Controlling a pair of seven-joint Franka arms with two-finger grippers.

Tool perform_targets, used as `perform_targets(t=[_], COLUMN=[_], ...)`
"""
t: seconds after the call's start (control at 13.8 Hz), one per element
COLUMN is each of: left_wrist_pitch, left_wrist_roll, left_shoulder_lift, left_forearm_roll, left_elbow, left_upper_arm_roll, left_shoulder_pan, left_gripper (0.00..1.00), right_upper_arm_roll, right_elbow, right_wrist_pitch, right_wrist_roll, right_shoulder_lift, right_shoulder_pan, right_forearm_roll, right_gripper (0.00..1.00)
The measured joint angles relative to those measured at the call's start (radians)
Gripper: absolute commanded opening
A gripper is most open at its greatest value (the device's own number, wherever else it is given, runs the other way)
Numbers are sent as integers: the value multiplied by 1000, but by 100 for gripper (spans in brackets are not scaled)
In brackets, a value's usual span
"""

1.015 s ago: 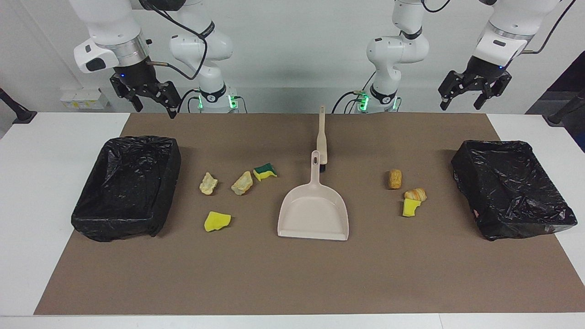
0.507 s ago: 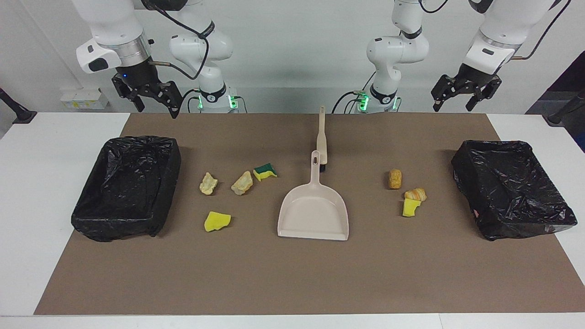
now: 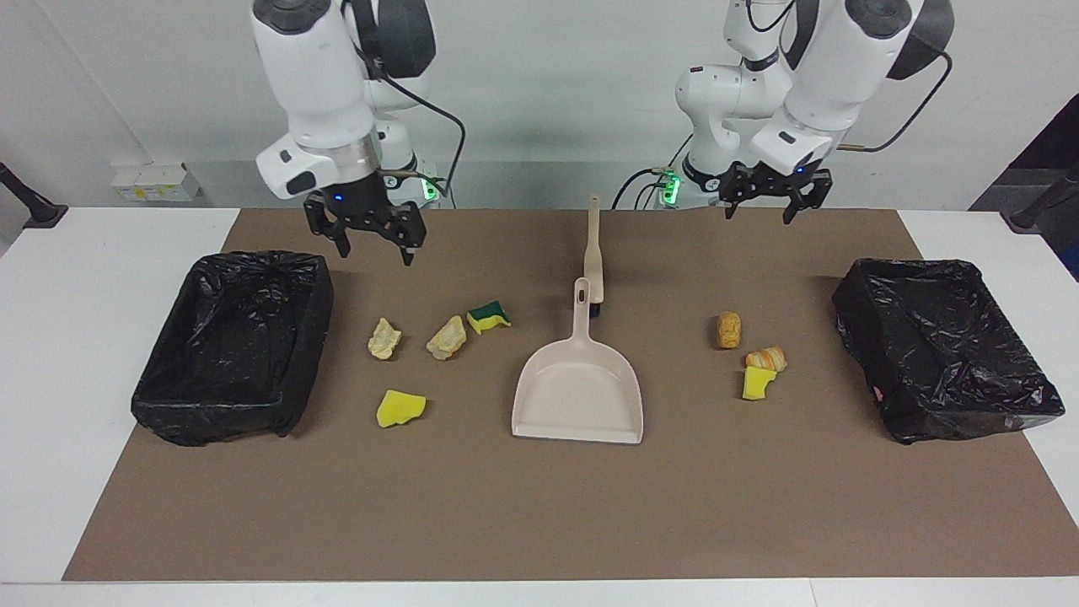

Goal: Sweep and dump trash in bin
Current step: 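Reach the right gripper to the dustpan while the left gripper reaches the brush, then grasp the dustpan with the right gripper while the left gripper grasps the brush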

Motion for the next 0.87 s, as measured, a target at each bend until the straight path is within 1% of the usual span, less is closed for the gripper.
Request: perform_targets(t=[0.07,0.22,0.43,0.58,0.65,0.87], left_wrist_pitch=[0,29,119,179,234,400], left_wrist_roll=[-3,-46,-220,-320,-378,-512], left_shoulder_lift=[-24,-100,-210,-234,-235,-208], left_forearm_roll=[-1,-15,-27,-28,-28,-29], left_elbow=[-45,-166,-344,-414,-453,-559], left_upper_arm_roll=[0,-1,-1,-1,-2,-2], left_shoulder_pan=[-31,-99,-215,-308,-361,-494], left_gripper=[100,100,100,100,100,100], right_upper_arm_roll=[1,1,1,1,1,1], right_elbow=[-1,2,18,41,51,58], right_wrist_pitch=[32,104,184,208,213,267], right_wrist_roll=[56,155,274,335,362,409], right_shoulder_lift=[33,101,194,250,274,317], right_shoulder_pan=[38,113,200,243,265,331], right_forearm_roll=[0,-1,-1,-1,-1,-1], right_gripper=[100,100,100,100,100,100])
